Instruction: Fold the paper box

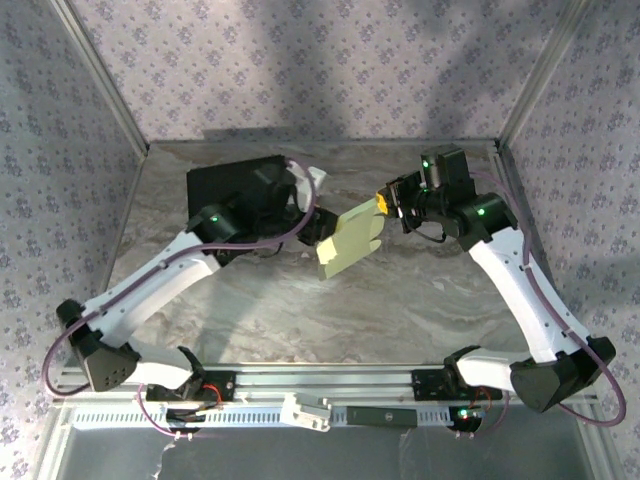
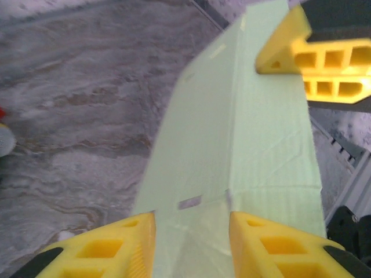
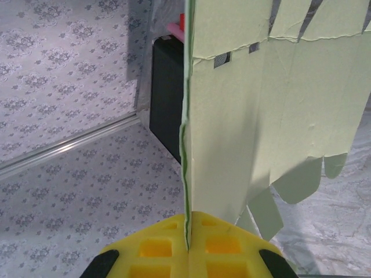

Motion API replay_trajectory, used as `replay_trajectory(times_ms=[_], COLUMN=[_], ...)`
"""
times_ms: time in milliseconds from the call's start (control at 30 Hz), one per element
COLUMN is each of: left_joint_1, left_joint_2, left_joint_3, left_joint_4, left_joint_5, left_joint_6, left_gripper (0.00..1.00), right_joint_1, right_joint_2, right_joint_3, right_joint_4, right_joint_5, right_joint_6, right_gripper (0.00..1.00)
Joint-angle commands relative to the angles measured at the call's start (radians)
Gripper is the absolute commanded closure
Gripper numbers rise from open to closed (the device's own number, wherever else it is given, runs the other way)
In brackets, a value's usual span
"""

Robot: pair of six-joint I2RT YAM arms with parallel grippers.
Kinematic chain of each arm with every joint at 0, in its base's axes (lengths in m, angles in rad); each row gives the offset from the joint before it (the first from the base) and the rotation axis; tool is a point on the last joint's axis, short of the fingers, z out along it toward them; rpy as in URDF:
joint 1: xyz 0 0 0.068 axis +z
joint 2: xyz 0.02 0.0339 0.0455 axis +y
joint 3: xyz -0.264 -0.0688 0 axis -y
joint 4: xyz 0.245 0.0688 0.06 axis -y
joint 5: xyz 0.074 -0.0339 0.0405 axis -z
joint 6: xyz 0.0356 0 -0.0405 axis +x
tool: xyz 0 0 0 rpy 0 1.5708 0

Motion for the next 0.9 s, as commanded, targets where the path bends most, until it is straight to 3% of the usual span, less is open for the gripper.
replay_trajectory(times_ms=[0,100,267,400,567,767,867], left_joint_1=[-0.066,-0.111,-0.161,-0.256,-0.342,-0.404,-0.412], left_joint_2=[0.012,0.032,0.055,-0.051,-0.190,-0.182,-0.166], left_joint_3=[0.066,0.063,0.081,0.017,-0.175,-0.385,-0.424], left_joint_4=[-0.006,0.008,-0.022,0.026,0.108,0.350,0.486], left_joint_5=[0.001,-0.045,-0.162,-0.382,-0.476,-0.722,-0.729], left_joint_6=[0.024,0.033,0.066,0.082,0.147,0.308,0.349], left_gripper=[0.64,0.63,0.50,0.43,0.33,0.25,0.23], right_joint_1=[-0.008,-0.007,0.003,-0.013,-0.045,-0.050,-0.050], right_joint_2=[0.013,0.025,0.027,0.009,-0.002,-0.006,-0.015], right_joint_3=[0.043,0.050,0.043,0.019,0.022,0.017,0.007], right_joint_4=[-0.008,-0.004,0.001,0.007,0.008,0.020,0.026], right_joint_5=[-0.021,-0.026,-0.021,-0.025,-0.052,-0.060,-0.057], right_joint_6=[-0.019,-0.020,-0.021,-0.021,-0.032,-0.020,-0.015], right_gripper=[1.00,1.00,1.00,1.00,1.00,1.00,1.00])
